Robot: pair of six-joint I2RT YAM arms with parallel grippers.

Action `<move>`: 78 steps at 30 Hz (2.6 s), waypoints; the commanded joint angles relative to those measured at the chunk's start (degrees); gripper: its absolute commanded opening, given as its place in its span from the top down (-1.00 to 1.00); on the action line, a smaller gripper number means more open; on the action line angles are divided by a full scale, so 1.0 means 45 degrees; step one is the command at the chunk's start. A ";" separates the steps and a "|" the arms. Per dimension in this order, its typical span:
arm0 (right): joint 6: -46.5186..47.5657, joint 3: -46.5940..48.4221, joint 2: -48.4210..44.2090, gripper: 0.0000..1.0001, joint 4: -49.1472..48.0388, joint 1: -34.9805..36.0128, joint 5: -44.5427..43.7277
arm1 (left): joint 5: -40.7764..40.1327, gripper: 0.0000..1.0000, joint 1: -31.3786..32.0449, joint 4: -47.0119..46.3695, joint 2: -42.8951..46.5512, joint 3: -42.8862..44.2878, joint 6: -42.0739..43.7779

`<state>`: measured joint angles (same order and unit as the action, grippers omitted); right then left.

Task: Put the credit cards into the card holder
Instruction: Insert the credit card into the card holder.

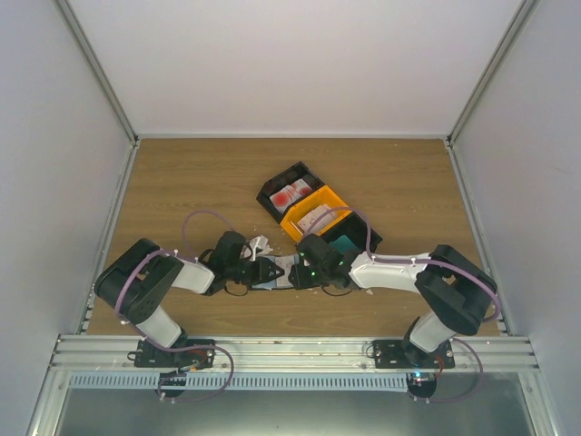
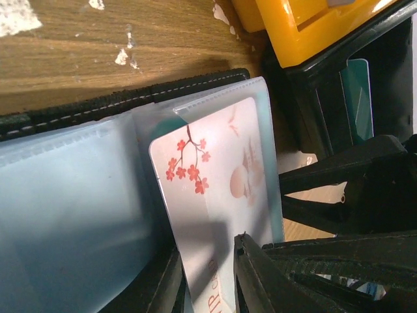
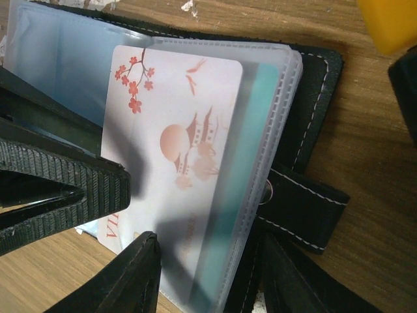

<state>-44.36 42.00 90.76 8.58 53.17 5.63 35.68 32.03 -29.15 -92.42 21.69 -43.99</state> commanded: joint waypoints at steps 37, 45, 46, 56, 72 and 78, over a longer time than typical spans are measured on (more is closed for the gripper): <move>0.0213 0.0526 0.0051 0.56 0.0901 0.0099 -0.0353 | -0.1284 0.93 0.0577 0.3394 0.0882 0.0506 0.1573; 0.0493 0.0458 0.0110 0.62 0.0384 0.0102 0.0065 | -0.0762 0.95 0.0577 0.3329 0.0871 0.0656 0.2249; 0.0428 0.0453 -0.0010 0.60 0.0450 0.0100 -0.0085 | -0.0827 0.92 0.0577 0.3449 0.0895 0.0691 0.2289; -0.1524 -0.0120 -0.1296 0.20 0.1356 0.0119 -0.1951 | -0.3128 0.64 0.0577 0.6101 0.3320 0.1041 0.2426; -0.2654 -0.0222 -0.0298 0.13 0.0786 0.0100 -0.1925 | -0.3437 0.47 0.0577 0.6086 0.3413 0.1038 0.2440; -0.2734 0.0023 -0.0336 0.25 0.1273 0.0080 -0.3143 | -0.4285 0.49 0.0577 0.6838 0.3954 0.1078 0.2435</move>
<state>-55.33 41.19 88.79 12.43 53.41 -3.16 19.59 34.39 0.78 -76.62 25.47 -33.58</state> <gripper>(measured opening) 0.403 0.254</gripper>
